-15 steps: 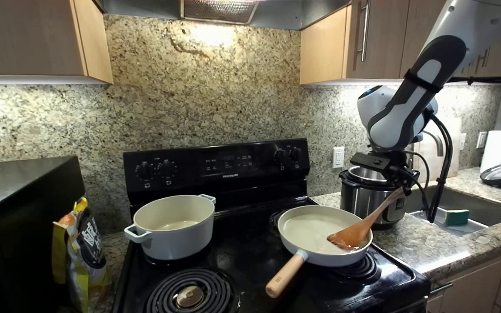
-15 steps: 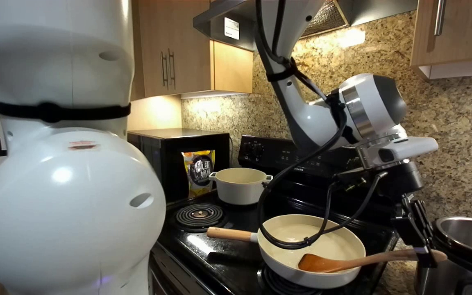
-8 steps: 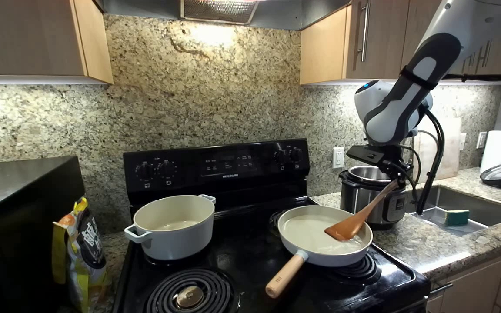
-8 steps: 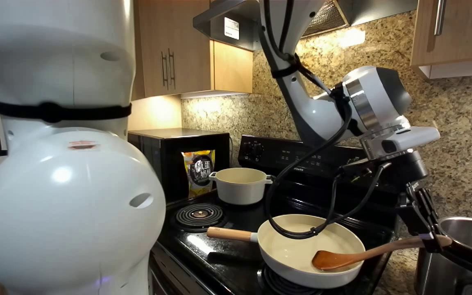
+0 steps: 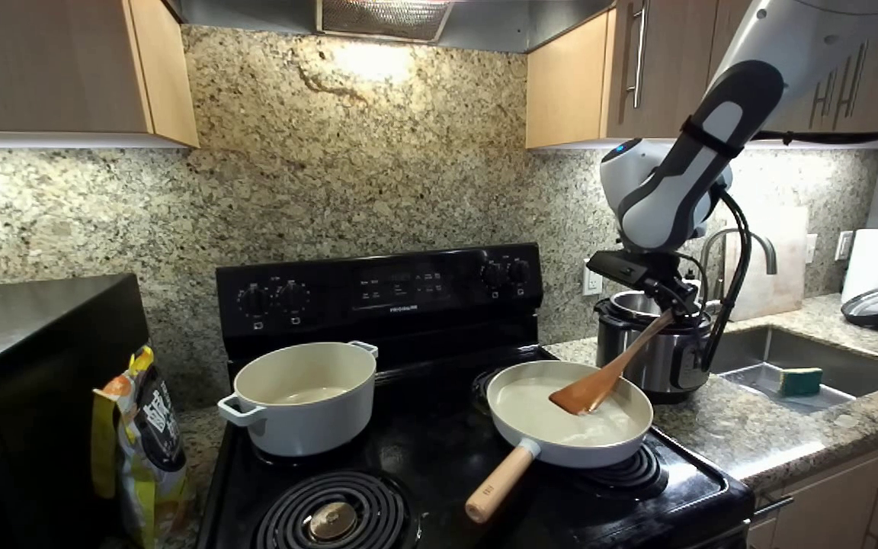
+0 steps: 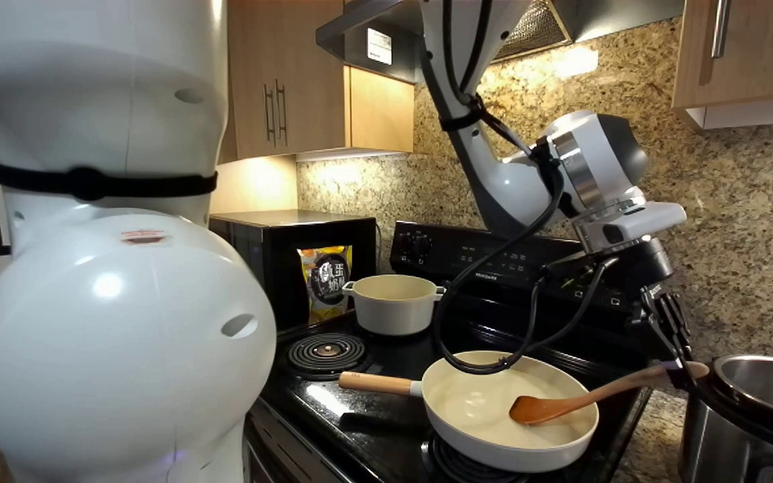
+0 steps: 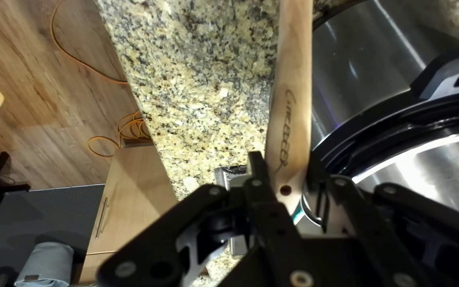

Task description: Pick up the cooking stick and stir in the pan

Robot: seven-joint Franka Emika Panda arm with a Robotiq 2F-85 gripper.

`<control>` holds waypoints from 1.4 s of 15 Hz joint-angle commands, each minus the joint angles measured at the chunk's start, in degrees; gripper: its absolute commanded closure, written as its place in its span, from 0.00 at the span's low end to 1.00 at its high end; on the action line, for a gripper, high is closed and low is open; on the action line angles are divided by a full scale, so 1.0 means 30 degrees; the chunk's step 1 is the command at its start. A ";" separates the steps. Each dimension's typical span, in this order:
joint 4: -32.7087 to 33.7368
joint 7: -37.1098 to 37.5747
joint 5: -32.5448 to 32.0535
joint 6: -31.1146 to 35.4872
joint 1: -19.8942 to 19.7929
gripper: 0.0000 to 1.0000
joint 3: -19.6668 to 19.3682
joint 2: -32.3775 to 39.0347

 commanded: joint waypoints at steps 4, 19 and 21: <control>0.0095 0.0178 0.0086 -0.0052 0.0663 0.90 0.0591 0.0395; -0.1540 -0.3099 0.1388 -0.0110 0.0522 0.90 0.0157 0.0121; -0.1329 -0.2903 0.1293 -0.0282 0.0345 0.90 -0.0205 -0.0014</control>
